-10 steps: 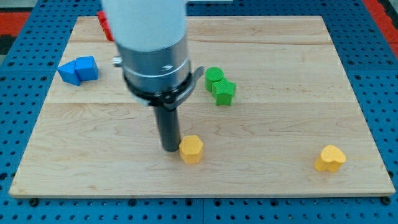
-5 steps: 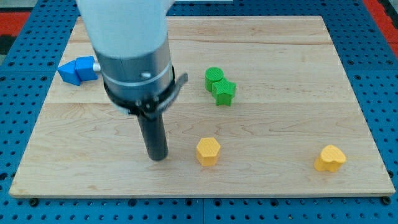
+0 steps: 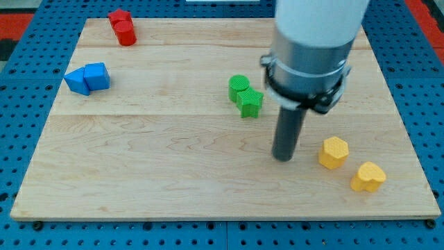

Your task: Slide the yellow hexagon towards the yellow heart

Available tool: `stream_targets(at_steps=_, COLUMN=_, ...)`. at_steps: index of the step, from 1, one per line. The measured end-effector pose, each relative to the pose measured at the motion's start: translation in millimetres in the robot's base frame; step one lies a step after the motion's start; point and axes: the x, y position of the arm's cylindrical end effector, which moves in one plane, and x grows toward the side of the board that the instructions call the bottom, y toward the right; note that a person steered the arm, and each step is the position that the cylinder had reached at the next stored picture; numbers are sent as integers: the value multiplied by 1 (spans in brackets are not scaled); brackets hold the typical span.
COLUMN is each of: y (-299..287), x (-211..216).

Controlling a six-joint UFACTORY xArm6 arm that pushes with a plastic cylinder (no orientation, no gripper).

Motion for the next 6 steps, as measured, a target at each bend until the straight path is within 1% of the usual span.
stream_targets(at_steps=1, y=8, x=-33)
stream_targets(at_steps=2, y=50, x=-21)
stream_targets(at_steps=3, y=60, x=-7)
stream_targets(at_steps=6, y=71, x=10)
